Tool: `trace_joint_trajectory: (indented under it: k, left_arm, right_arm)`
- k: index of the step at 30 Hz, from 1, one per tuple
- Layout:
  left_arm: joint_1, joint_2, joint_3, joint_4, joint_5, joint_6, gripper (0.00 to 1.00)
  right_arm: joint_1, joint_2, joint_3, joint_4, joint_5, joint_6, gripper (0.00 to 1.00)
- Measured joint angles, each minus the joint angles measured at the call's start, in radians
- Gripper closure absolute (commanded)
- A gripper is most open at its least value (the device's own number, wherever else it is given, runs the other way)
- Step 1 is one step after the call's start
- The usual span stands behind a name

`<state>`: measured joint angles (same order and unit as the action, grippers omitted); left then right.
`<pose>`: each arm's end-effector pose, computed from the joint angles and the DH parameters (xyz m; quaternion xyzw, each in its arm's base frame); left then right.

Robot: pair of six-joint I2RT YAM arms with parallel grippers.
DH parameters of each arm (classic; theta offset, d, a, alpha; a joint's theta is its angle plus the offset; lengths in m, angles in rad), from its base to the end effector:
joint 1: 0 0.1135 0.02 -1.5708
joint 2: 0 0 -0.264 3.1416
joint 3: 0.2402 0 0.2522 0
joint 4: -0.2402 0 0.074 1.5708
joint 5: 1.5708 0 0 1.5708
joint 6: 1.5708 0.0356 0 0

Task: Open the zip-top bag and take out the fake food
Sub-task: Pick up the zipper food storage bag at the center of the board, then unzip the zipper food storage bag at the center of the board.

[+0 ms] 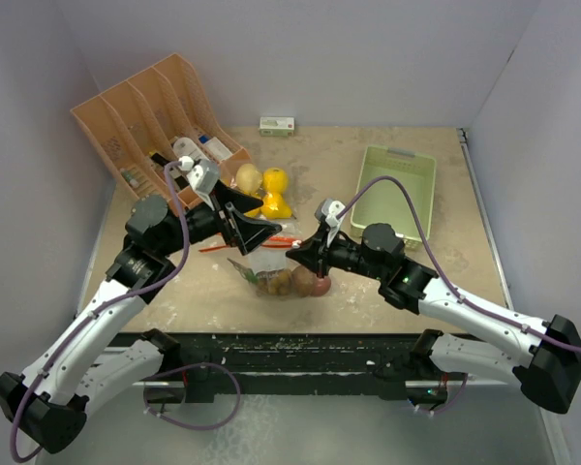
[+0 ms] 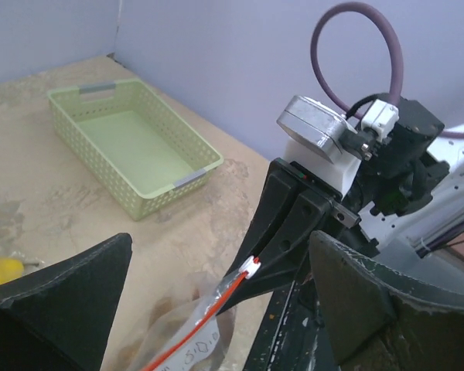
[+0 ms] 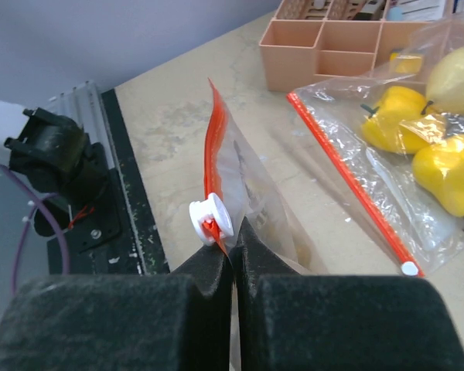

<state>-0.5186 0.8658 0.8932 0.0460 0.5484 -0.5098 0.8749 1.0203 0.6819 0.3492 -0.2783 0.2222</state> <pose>0.1612 -0.1134 0.3889 0.2013 0.6544 -0.5073 0.5234 0.1471 0.1913 0.3149 -0.3167 0.6281 0.4504 0.5499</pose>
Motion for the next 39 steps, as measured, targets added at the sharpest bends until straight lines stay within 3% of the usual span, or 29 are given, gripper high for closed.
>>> trace_joint_trajectory:
  k: [1,5,6,12,21,26,35,39]
  left_arm:
    - [0.000,0.002,-0.010,0.023,0.015,0.016,0.01]
    - [-0.002,0.050,-0.025,0.096,0.081,0.090,0.26]
    - [-0.002,0.070,-0.026,0.112,0.100,0.107,0.29]
    - [-0.023,0.164,-0.060,0.166,0.209,0.169,0.26]
    - [-0.045,0.144,-0.086,0.237,0.297,0.197,0.20]
    - [-0.054,0.139,-0.106,0.293,0.332,0.187,0.32]
    - [-0.100,0.171,-0.128,0.357,0.342,0.170,0.44]
    - [-0.134,0.219,-0.124,0.368,0.337,0.170,0.57]
  right_arm:
    - [-0.001,0.000,0.000,0.000,-0.005,0.002,1.00]
    - [-0.006,0.000,0.000,0.000,-0.057,0.010,1.00]
    - [-0.006,0.000,0.000,0.000,-0.066,0.011,1.00]
    - [-0.014,0.001,0.000,0.010,-0.117,0.023,1.00]
    - [-0.034,0.027,0.004,0.016,-0.163,0.067,1.00]
    - [-0.045,0.019,0.004,0.031,-0.164,0.085,1.00]
    - [-0.053,0.002,0.004,0.037,-0.187,0.127,1.00]
    - [-0.053,0.018,0.010,0.041,-0.211,0.145,1.00]
